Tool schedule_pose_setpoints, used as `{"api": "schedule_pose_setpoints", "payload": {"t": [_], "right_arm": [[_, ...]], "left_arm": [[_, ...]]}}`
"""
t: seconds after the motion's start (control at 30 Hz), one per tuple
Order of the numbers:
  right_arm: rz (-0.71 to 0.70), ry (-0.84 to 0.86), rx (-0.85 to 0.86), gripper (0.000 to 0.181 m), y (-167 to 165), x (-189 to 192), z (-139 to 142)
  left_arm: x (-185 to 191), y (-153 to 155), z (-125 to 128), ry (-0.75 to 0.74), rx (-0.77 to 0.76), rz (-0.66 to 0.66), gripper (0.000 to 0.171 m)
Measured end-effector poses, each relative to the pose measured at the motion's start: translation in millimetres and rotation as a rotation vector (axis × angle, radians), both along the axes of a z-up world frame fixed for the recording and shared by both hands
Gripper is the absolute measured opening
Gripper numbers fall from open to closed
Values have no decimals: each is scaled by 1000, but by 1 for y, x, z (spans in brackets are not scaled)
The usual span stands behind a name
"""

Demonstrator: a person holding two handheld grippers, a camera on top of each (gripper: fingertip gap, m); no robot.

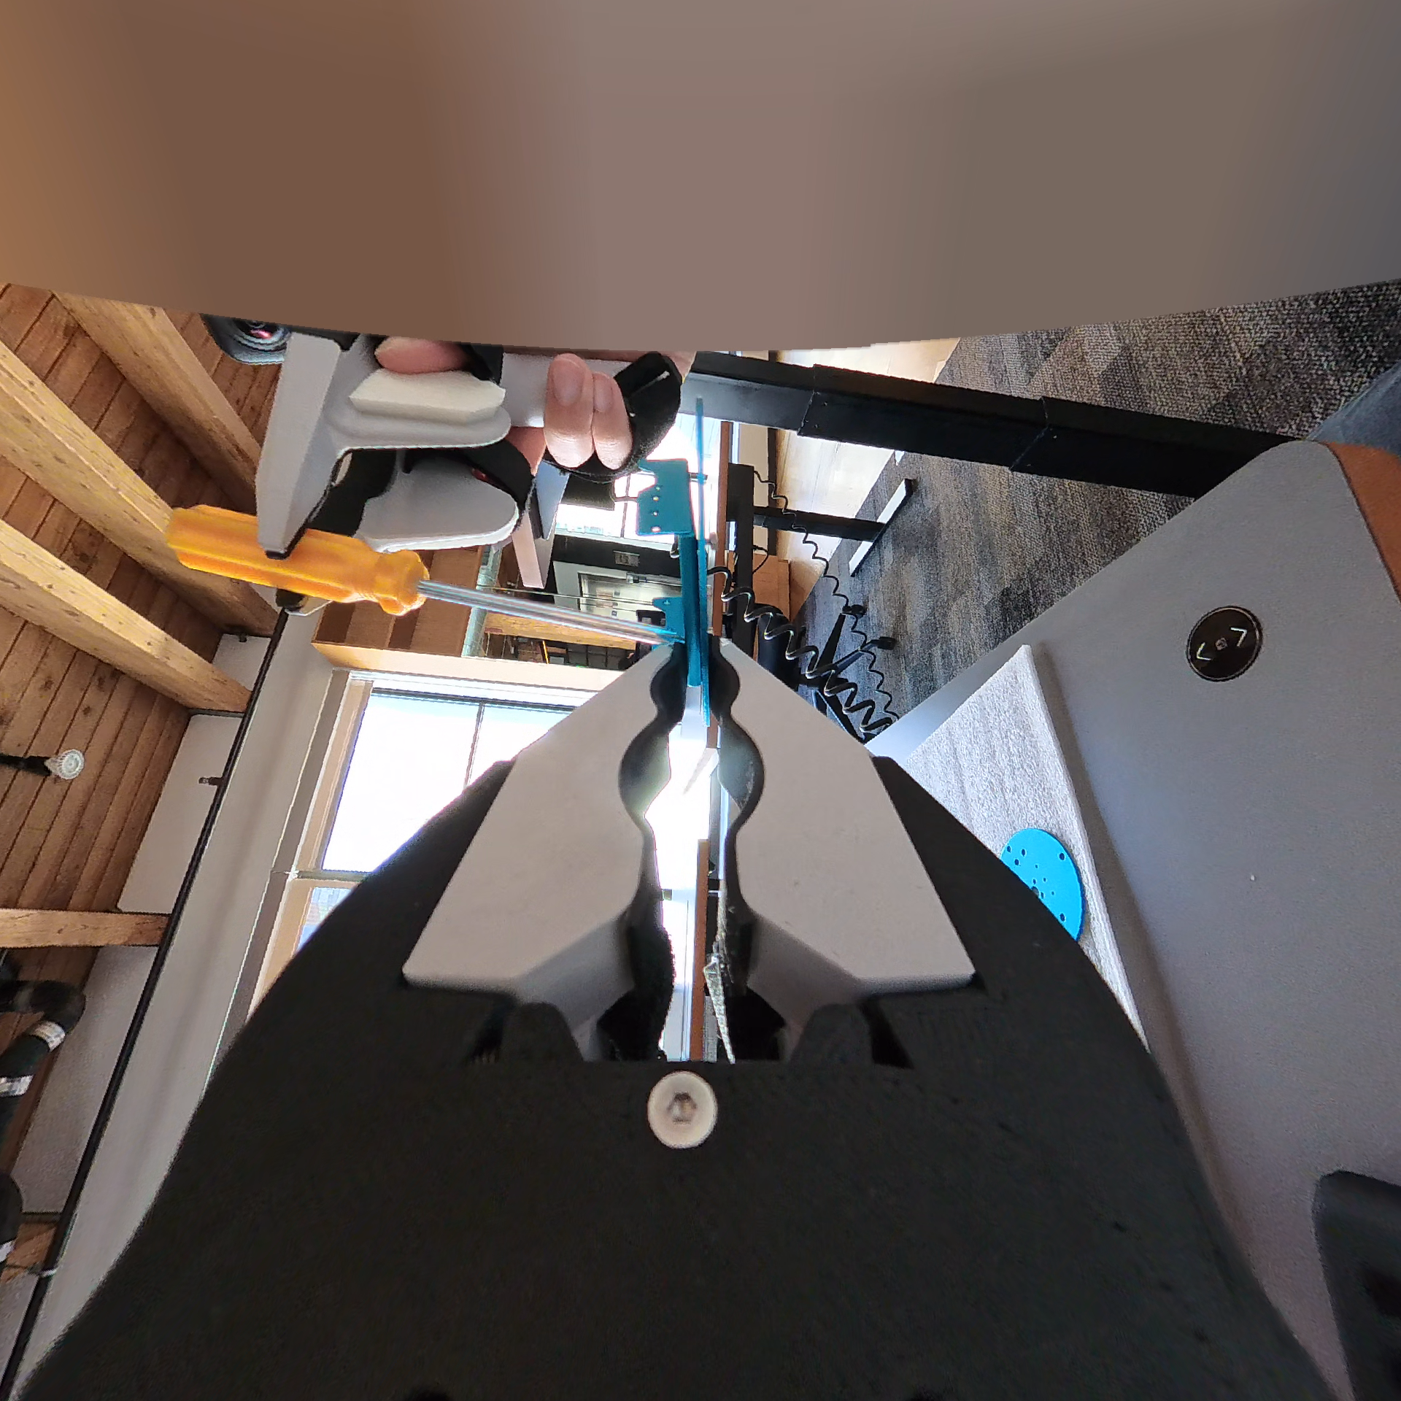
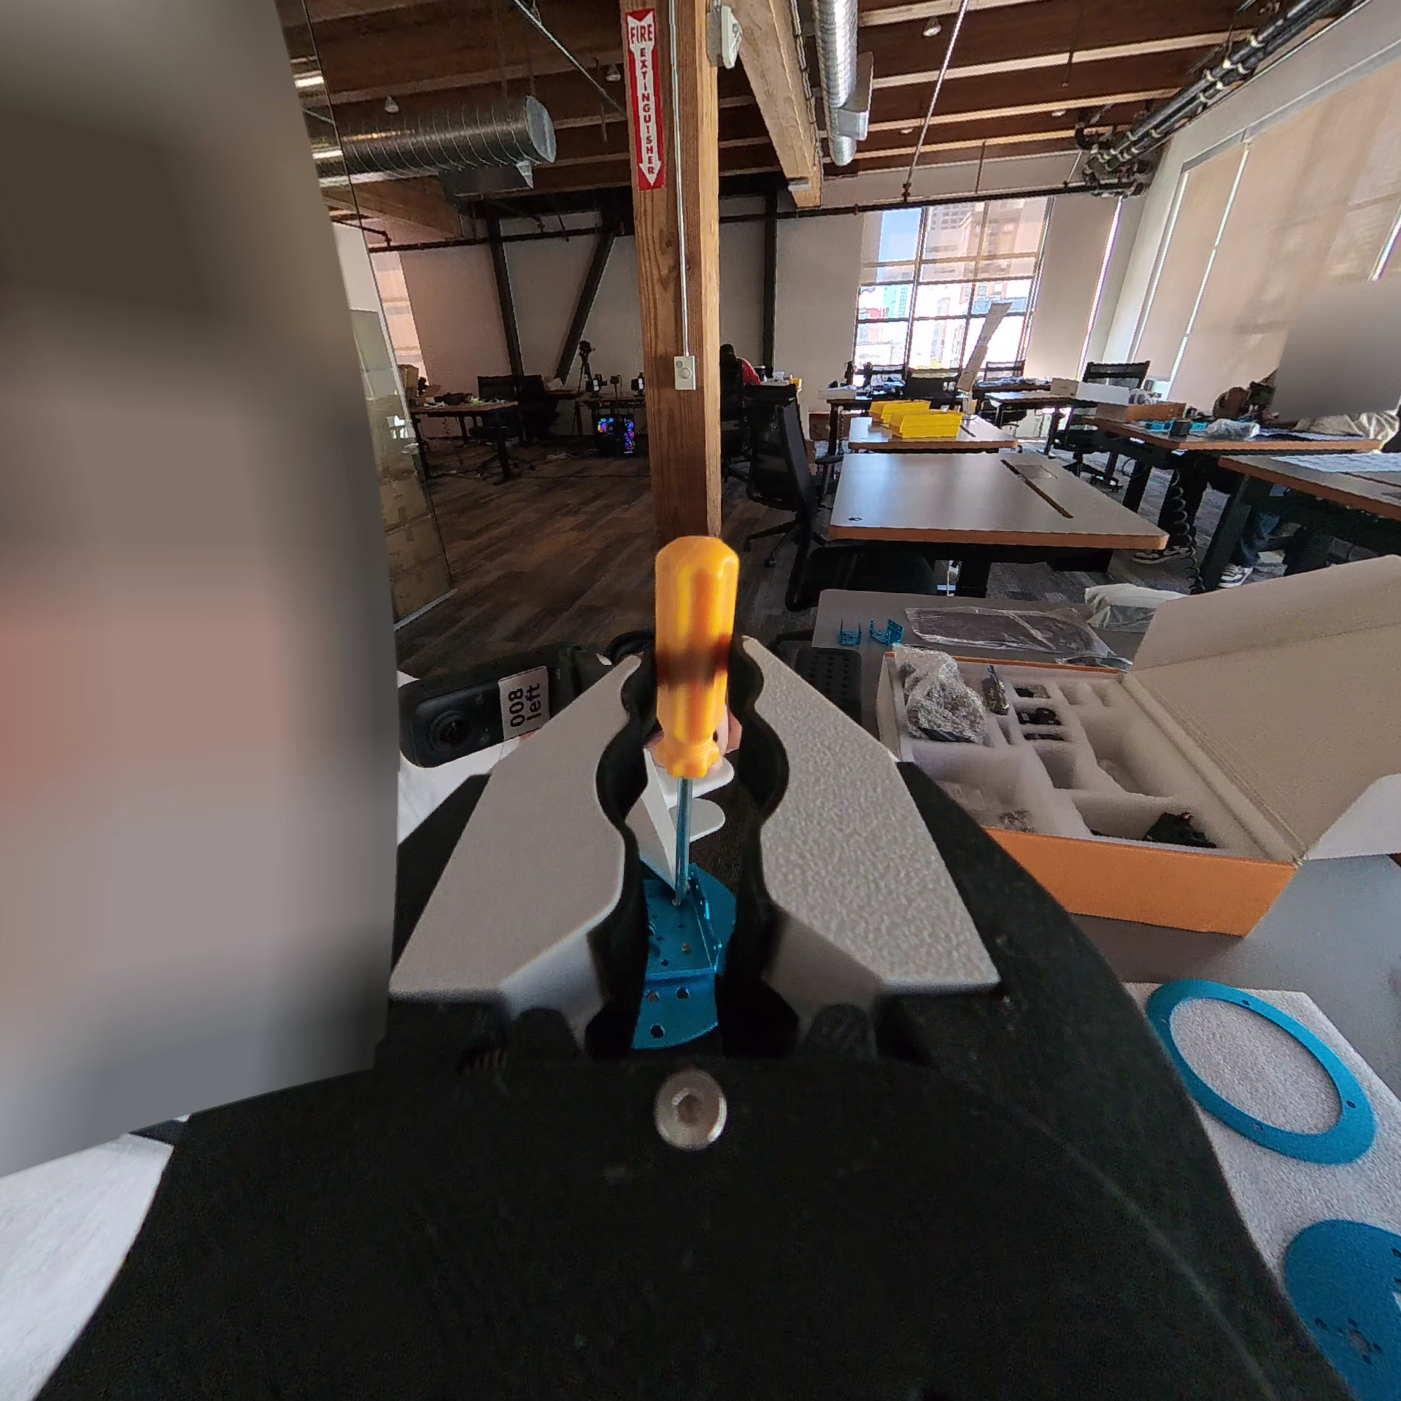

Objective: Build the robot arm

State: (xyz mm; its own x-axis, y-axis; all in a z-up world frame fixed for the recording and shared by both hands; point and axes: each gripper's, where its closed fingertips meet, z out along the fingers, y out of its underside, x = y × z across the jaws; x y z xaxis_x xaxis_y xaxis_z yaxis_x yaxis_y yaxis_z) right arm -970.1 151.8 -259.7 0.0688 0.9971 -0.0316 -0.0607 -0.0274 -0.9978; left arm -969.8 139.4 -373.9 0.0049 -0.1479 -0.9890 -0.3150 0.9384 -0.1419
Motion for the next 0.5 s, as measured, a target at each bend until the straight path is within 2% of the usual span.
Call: {"api": "schedule_pose_setpoints", "payload": {"t": [0.5], "right_arm": [[11,-32,-4,17,0,-1,-3]], "left_arm": [[2,-2,-2,11,3,-5,3]]}}
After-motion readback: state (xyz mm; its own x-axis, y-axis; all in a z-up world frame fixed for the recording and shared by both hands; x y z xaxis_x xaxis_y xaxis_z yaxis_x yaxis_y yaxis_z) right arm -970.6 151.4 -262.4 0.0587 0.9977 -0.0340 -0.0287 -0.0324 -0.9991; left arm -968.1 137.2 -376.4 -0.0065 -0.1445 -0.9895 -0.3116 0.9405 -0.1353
